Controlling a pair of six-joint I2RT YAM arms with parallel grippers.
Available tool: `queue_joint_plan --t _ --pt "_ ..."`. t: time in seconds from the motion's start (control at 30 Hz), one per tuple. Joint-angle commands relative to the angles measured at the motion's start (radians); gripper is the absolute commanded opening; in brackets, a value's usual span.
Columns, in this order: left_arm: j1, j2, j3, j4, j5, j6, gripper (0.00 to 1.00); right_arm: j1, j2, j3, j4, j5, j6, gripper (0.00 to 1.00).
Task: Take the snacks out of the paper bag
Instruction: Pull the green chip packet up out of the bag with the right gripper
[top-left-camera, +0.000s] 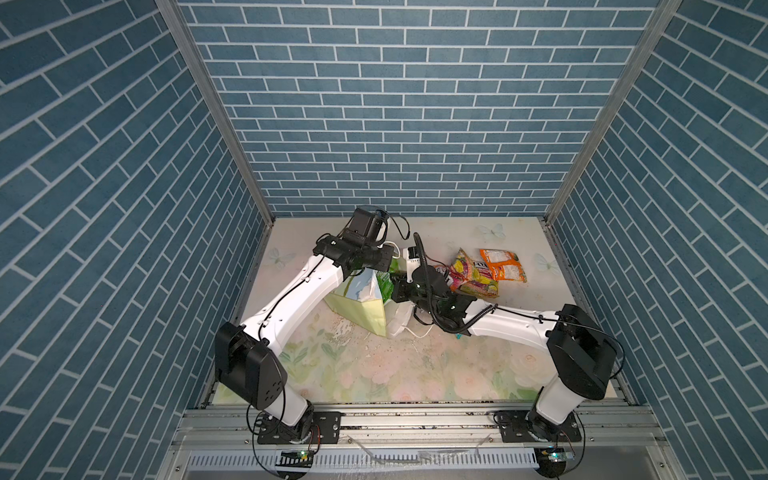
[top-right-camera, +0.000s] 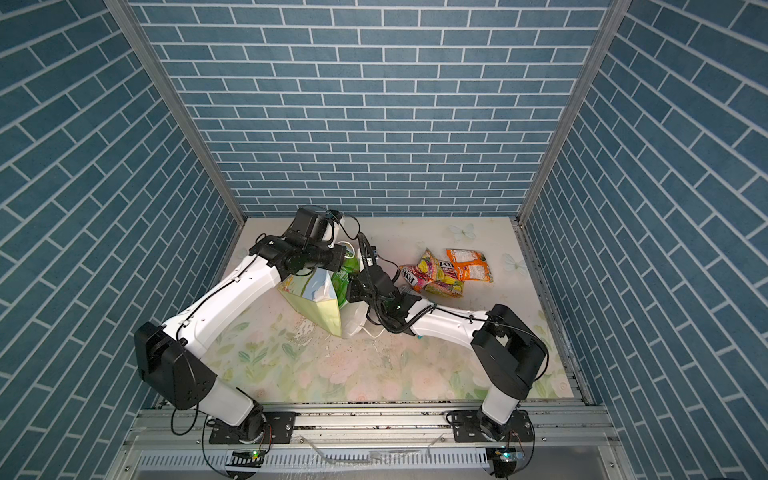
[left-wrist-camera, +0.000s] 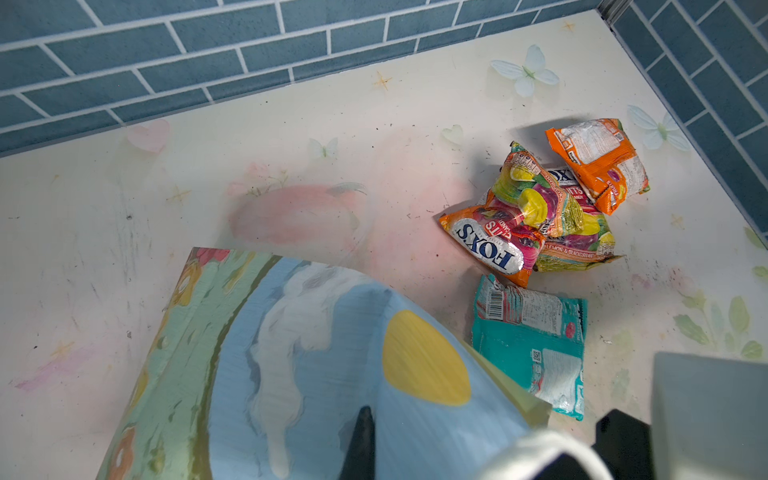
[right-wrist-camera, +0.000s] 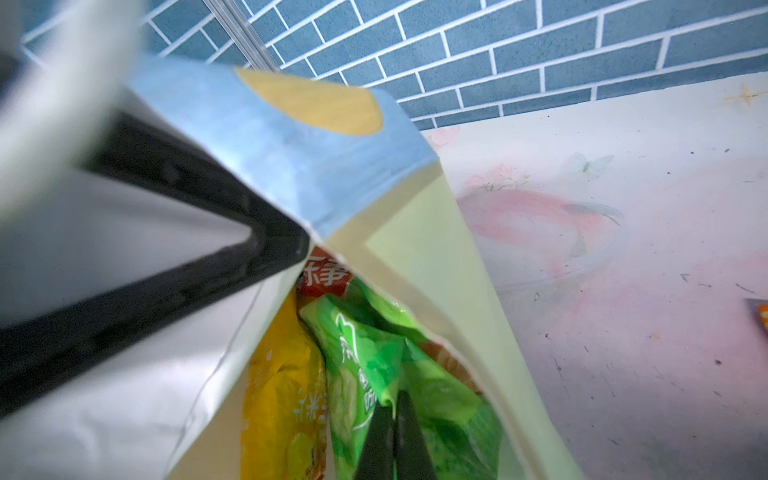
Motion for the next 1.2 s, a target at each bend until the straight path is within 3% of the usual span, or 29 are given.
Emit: queue_joint_plan --t 0.0,0.5,1.17 --pt "0.019 0.015 0.012 -0.033 -0.013 -0.012 0.00 -0.006 -0.061 -0.019 0.048 0.034 0.028 0.00" --pt "0.043 0.022 0.009 -0.036 -0.021 -0.022 0.00 -0.005 -0.243 -0.061 -0.133 0.049 0.043 0.00" --pt "0.098 0.003 0.017 -0.051 -0.096 -0.004 0.00 -0.005 -0.323 0.128 -0.476 -0.018 0.009 0.00"
